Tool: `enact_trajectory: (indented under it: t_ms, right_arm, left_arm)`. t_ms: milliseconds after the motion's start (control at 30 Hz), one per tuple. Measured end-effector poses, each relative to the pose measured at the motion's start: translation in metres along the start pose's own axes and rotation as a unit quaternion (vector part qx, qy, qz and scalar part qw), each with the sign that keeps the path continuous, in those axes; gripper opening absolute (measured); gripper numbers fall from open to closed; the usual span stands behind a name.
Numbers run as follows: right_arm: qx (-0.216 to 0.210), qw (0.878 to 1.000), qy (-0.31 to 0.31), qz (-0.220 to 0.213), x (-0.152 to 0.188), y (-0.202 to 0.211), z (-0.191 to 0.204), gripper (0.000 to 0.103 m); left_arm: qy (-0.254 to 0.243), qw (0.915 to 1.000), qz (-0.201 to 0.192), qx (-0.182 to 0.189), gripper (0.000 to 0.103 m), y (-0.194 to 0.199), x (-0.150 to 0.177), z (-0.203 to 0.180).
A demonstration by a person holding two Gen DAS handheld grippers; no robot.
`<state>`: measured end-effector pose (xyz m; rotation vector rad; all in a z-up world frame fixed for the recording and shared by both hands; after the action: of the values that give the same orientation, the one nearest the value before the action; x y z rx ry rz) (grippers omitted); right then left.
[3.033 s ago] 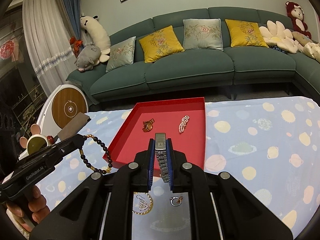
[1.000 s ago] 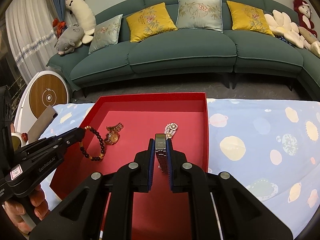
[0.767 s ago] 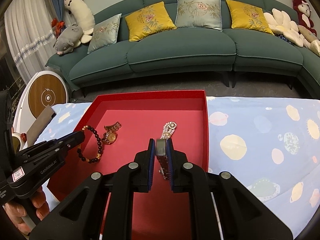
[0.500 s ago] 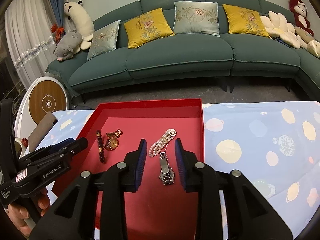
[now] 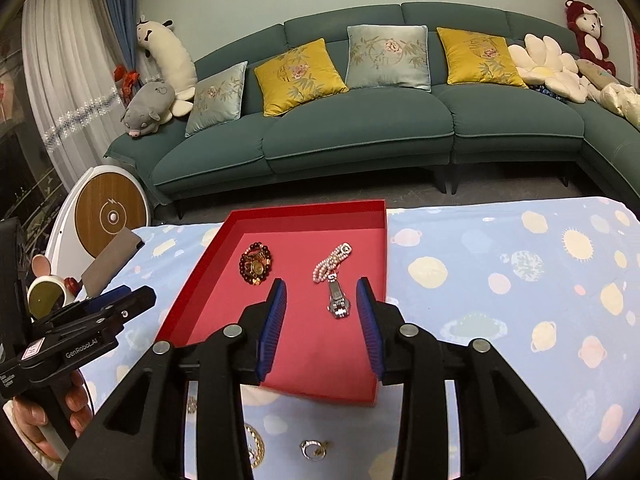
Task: Organize jewelry
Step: 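Lower both pieces into the red box and open both tools, then withdraw both open tools from the box over the remaining jewelry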
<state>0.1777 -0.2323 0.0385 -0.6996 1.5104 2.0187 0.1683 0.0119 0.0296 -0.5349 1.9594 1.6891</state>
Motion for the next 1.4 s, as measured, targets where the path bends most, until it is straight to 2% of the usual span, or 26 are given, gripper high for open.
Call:
enact_trajectory:
  t_ms: [100,333,400,500,600,667,933,1233,1333,1400]
  right_arm:
    - [-0.013,1.000,-0.019,0.019,0.027,0.009,-0.004,0.035]
    - [-0.006,0.998,-0.013,0.068,0.091,0.010,-0.002,0.035]
    - [-0.006,0.997,-0.011,0.075,0.100,0.009,-0.002,0.035]
    - [-0.014,0.995,-0.015,0.095,0.118,0.005,-0.003,0.035]
    - [-0.011,0.994,0.004,0.111,0.129,-0.003,0.002,0.035]
    - [-0.012,0.993,0.012,0.118,0.135,-0.007,0.004,0.035]
    - [-0.011,0.992,0.016,0.126,0.141,-0.012,-0.003,0.035]
    - [-0.012,0.991,0.017,0.129,0.139,-0.017,-0.003,0.035]
    - [-0.013,0.991,0.016,0.130,0.138,-0.018,-0.004,0.035]
    - [-0.014,0.991,0.014,0.130,0.138,-0.019,-0.006,0.035]
  left_arm:
    - [0.000,0.9999,0.003,-0.011,0.055,0.012,0.023,0.002]
    - [0.018,0.9996,0.016,0.017,0.055,0.029,0.060,0.002]
    - [0.018,0.9994,0.022,0.021,0.055,0.028,0.067,0.000]
    - [0.014,0.9979,0.048,0.041,0.055,0.017,0.079,-0.004]
    - [0.014,0.9964,0.072,0.044,0.055,0.004,0.092,-0.007]
    - [0.014,0.9953,0.083,0.047,0.055,-0.001,0.097,-0.007]
    - [0.018,0.9945,0.089,0.052,0.055,-0.011,0.099,-0.004]
    - [-0.009,0.9916,0.114,0.061,0.055,-0.044,0.101,-0.038]
    - [-0.016,0.9909,0.121,0.056,0.053,-0.055,0.101,-0.045]
    - [-0.013,0.9909,0.123,0.054,0.048,-0.059,0.101,-0.046]
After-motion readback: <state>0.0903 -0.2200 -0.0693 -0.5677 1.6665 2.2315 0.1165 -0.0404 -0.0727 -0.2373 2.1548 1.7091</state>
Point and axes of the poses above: each gripper's, at about its wrist camera, not at the fingertips, and y roughly against the way its jaws point, z to its left, x to its underside, the point moved 4 cm from there along -y, roughly the way its jaws point, and after that the axes turned 8 degrees about z, right-handed, at the moved point
